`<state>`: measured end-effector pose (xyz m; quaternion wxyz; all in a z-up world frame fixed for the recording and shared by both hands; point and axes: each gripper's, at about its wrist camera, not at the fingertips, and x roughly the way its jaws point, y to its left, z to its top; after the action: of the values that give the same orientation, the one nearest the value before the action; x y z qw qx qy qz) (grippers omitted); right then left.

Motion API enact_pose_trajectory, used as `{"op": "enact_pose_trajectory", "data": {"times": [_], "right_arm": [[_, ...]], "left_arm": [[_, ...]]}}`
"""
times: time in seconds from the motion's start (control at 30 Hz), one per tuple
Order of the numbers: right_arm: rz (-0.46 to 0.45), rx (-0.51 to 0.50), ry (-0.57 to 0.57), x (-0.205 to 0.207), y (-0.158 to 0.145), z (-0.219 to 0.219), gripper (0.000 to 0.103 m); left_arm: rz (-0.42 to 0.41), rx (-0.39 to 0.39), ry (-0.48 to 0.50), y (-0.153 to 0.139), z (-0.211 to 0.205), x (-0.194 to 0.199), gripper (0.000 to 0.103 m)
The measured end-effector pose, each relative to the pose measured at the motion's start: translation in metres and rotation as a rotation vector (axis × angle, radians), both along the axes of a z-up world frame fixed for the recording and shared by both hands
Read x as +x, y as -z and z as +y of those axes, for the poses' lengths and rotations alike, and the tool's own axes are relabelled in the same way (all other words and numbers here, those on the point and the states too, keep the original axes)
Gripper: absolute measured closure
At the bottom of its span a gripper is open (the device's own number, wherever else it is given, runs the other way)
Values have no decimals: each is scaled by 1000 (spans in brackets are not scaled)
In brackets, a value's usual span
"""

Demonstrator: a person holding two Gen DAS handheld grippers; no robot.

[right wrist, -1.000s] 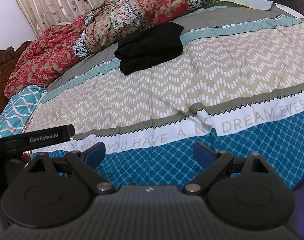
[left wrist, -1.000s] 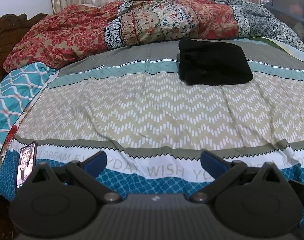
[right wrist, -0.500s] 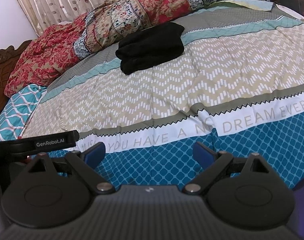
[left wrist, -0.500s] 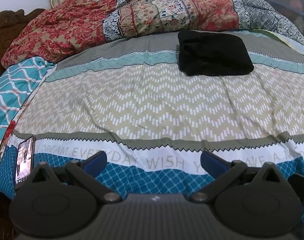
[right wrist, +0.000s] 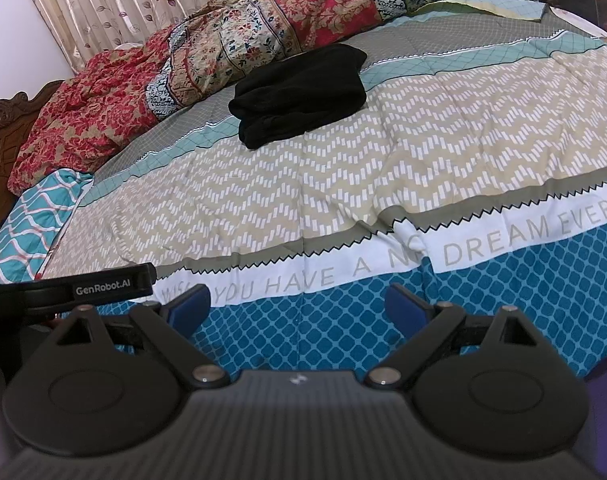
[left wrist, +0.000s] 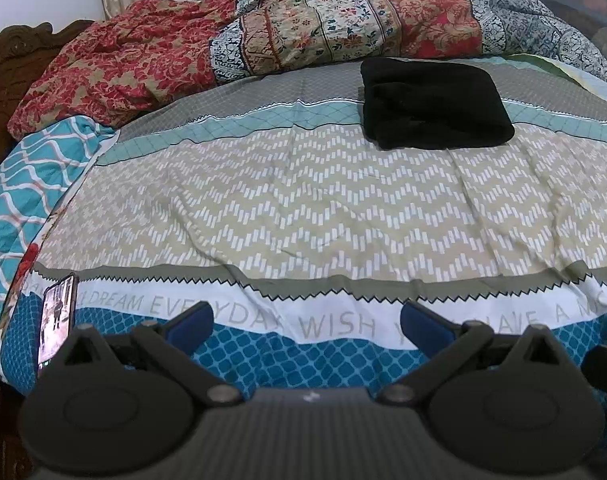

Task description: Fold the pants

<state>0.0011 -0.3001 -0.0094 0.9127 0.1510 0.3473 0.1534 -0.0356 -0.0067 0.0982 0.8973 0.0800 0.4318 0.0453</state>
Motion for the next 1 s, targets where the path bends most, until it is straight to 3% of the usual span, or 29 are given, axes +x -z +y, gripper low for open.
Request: {"op": "enact_pose_trajectory", "data": {"times": [1.0], "right_arm": [[-40, -3, 41, 0, -5, -6, 7]], "left_arm": [[54, -12, 15, 7, -7, -1, 0]]}}
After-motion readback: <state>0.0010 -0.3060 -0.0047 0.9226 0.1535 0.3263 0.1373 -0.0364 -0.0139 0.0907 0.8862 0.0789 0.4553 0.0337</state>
